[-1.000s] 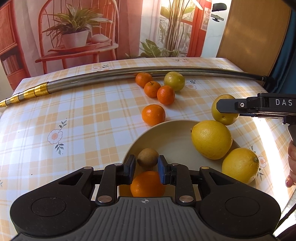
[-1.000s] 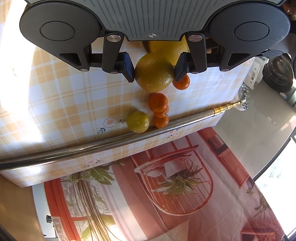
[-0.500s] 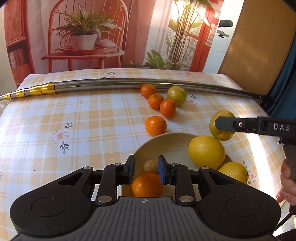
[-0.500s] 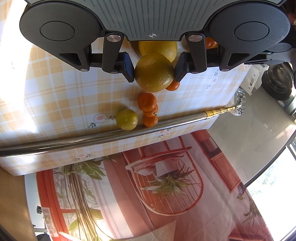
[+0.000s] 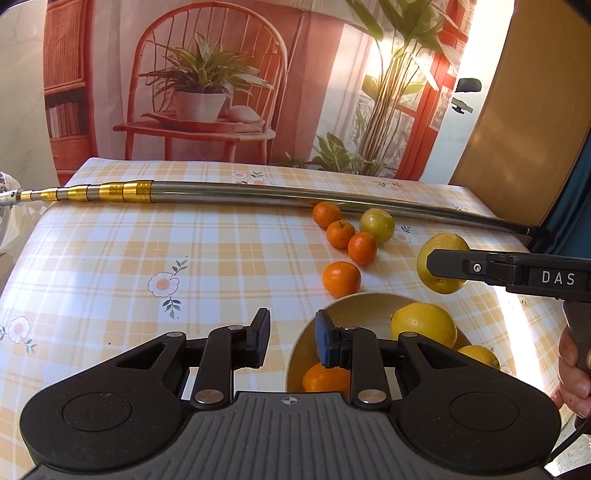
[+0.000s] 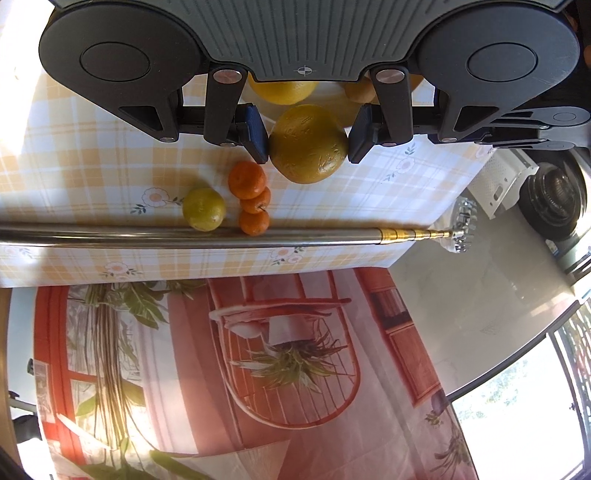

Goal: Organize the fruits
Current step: 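Open the left tool to drop the kiwi while the right tool releases the lemon onto the plate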

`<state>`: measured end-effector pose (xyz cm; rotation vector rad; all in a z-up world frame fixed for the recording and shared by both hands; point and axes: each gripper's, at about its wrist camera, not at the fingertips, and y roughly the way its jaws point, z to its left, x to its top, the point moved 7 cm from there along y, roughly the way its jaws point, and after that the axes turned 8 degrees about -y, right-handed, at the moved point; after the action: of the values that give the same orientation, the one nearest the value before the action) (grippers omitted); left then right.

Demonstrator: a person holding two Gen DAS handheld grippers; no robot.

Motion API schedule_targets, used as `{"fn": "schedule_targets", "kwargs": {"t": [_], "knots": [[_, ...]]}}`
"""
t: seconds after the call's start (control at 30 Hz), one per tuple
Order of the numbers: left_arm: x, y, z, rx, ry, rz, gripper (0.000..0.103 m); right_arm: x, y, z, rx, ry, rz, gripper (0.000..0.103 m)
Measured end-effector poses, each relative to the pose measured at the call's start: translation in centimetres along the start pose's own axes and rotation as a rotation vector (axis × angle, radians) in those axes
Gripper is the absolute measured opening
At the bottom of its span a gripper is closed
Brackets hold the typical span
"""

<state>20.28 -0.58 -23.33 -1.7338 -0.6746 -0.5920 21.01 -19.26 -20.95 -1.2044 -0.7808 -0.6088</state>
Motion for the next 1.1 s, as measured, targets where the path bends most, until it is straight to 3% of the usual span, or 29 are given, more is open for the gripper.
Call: {"fn": "schedule_targets", "kwargs": {"t": [0.43,0.7,1.1], "knots": [[0.1,-0.8,1.3,0.009,-0.025,-0.024,0.028,-2.1,4.7,3.8,0.036,-0.149,0.170,0.043],[-0.4,-0.5,1.3,-0.001,-0.044,-0.008,0.028,-3.5,4.9,5.7,-0.076,-0.371,0.206,0.044],[-0.4,-0.6,1.3,-0.003,-0.039,-0.008,0.028,-3.2,4.8,4.1,-0.105,-0.303,0.193,0.043]]}}
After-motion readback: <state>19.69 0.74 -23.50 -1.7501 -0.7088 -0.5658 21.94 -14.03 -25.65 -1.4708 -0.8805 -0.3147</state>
